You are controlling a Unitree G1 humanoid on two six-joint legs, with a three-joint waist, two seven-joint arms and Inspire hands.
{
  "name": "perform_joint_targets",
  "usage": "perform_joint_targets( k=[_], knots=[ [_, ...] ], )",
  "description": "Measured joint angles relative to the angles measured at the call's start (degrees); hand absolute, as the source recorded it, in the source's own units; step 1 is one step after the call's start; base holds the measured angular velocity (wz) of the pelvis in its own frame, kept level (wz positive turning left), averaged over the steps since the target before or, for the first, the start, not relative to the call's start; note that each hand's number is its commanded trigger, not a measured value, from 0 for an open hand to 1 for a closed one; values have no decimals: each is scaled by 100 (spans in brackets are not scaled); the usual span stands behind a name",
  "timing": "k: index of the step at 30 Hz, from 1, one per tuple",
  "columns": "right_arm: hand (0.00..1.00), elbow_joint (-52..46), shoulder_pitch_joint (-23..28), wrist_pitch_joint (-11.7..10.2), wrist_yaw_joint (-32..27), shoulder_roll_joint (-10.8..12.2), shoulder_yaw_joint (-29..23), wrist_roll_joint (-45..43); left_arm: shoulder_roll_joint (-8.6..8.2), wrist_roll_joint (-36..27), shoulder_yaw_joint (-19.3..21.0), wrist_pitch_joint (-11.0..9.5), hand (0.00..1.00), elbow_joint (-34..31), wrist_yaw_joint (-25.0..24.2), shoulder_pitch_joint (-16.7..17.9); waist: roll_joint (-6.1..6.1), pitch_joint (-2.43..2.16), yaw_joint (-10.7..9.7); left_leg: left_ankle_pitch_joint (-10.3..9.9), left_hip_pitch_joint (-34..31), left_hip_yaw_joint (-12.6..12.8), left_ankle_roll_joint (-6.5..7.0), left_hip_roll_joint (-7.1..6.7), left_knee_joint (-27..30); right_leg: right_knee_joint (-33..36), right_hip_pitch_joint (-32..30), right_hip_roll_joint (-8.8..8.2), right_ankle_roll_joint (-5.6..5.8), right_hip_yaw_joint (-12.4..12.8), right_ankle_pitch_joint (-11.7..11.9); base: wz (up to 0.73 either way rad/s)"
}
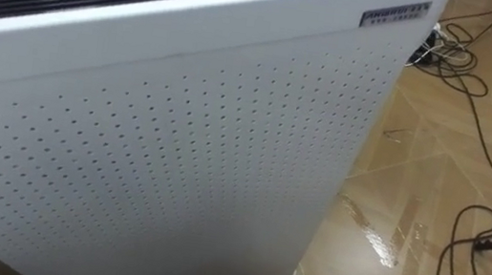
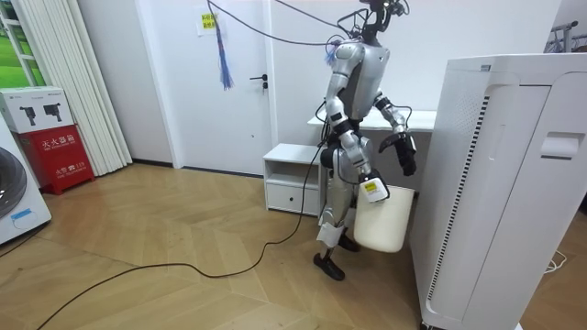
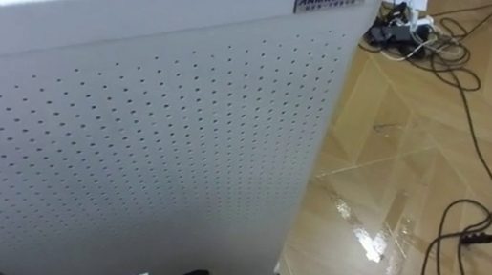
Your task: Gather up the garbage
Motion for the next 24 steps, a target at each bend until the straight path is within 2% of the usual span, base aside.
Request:
perform_joint_targets(
  k=[4, 7, 10, 14, 15, 18, 20, 21, 24],
  knots=[
    [100, 382, 129, -42, -3, 5, -19, 62, 0, 77, 27, 2, 0, 272, 121, 239, -74, -39, -22, -2, 127, -23, -3, 0, -25, -31, 149, 5, -3, -45, -7, 6],
    [100, 466, 312, -44, -5, 3, -228, 75, -15, 113, 100, 3, 0, 415, 151, 473, -82, -47, 1, -10, 238, -39, -15, 6, -32, -21, 256, 13, -9, -51, -14, 2],
    [100, 749, 470, -137, 6, 9, -460, 148, -55, 92, 320, -7, 0, 595, 237, 726, -93, -53, -56, -31, 396, -159, -46, 3, -14, -32, 493, -2, -25, -211, -50, 22],
    [100, 1137, 624, -160, 46, 30, -692, 505, -118, 95, 721, -9, 0, 1320, 400, 921, -128, -97, -58, -73, 519, -272, -111, 25, 83, -112, 759, 24, -77, -394, -108, 21],
    [100, 1192, 666, -161, 44, 26, -840, 536, -126, 90, 836, -7, 0, 1504, 444, 940, -122, -92, -69, -85, 515, -276, -129, 56, 146, -108, 787, 26, -96, -470, -124, 25],
    [100, 1441, 694, -160, 25, 26, -1005, 718, -183, -122, 1127, -8, 0, 2177, 676, 993, -105, -98, -19, -112, 543, -188, -178, 113, 193, -102, 877, 26, -140, -547, -183, 15],
    [100, 1582, 709, -156, -50, 18, -1083, 733, -235, -327, 1130, -24, 0, 2358, 820, 1010, -90, -85, 0, -125, 605, -125, -208, 148, 186, -118, 966, 47, -167, -571, -211, 12],
    [100, 1672, 729, -157, -104, 21, -1141, 734, -279, -502, 1130, -70, 0, 2574, 871, 997, -65, -104, -23, -135, 624, -105, -225, 168, 196, -116, 1010, 44, -180, -651, -250, 26],
    [100, 1822, 750, -158, -167, 27, -1359, 725, -327, -654, 1157, -98, 0, 2949, 1052, 971, -67, -103, -129, -110, 667, 161, -265, 229, 199, -127, 1087, 14, -213, -848, -316, 40]
  ],
)
